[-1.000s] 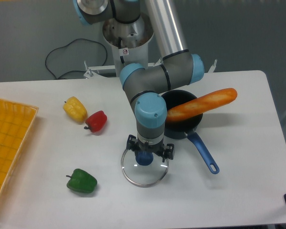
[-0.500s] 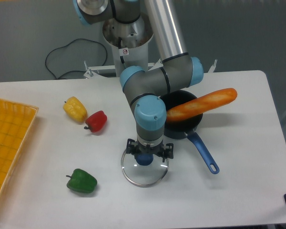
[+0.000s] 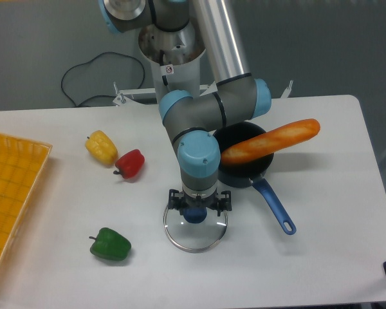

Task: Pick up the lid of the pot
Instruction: 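Close the gripper on the blue knob of the glass lid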

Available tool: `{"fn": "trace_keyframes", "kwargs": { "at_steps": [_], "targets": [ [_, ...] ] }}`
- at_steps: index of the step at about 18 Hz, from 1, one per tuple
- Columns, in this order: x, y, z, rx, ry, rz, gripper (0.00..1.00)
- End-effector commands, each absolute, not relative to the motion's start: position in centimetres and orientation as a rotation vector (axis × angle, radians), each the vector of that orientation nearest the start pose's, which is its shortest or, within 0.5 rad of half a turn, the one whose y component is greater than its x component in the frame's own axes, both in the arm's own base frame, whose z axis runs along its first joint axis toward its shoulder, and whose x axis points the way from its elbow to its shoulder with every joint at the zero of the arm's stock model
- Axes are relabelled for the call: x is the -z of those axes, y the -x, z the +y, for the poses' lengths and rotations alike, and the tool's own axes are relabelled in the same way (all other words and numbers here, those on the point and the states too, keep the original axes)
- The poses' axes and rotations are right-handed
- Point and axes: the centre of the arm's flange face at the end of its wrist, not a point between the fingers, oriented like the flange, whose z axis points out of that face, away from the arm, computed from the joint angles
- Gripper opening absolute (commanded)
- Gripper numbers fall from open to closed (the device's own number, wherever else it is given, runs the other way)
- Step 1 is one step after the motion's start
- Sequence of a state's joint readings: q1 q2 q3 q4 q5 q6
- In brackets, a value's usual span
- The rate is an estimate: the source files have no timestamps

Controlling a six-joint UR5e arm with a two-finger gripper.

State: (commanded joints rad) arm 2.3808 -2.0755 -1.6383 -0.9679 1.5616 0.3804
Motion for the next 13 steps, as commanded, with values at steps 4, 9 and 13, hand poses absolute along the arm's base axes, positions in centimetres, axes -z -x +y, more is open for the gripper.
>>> {"fn": "trace_keyframes", "kwargs": {
  "at_steps": [4,9,13],
  "targets": [
    [-22.13,36.67,54.0,-0.006,3.048,-0.65,1.0],
    [-22.03,36.69,53.99,-0.009,3.052,-0.646,1.0],
    [-21.93,36.71,53.98,-0.01,3.055,-0.642,0.96]
  ]
}}
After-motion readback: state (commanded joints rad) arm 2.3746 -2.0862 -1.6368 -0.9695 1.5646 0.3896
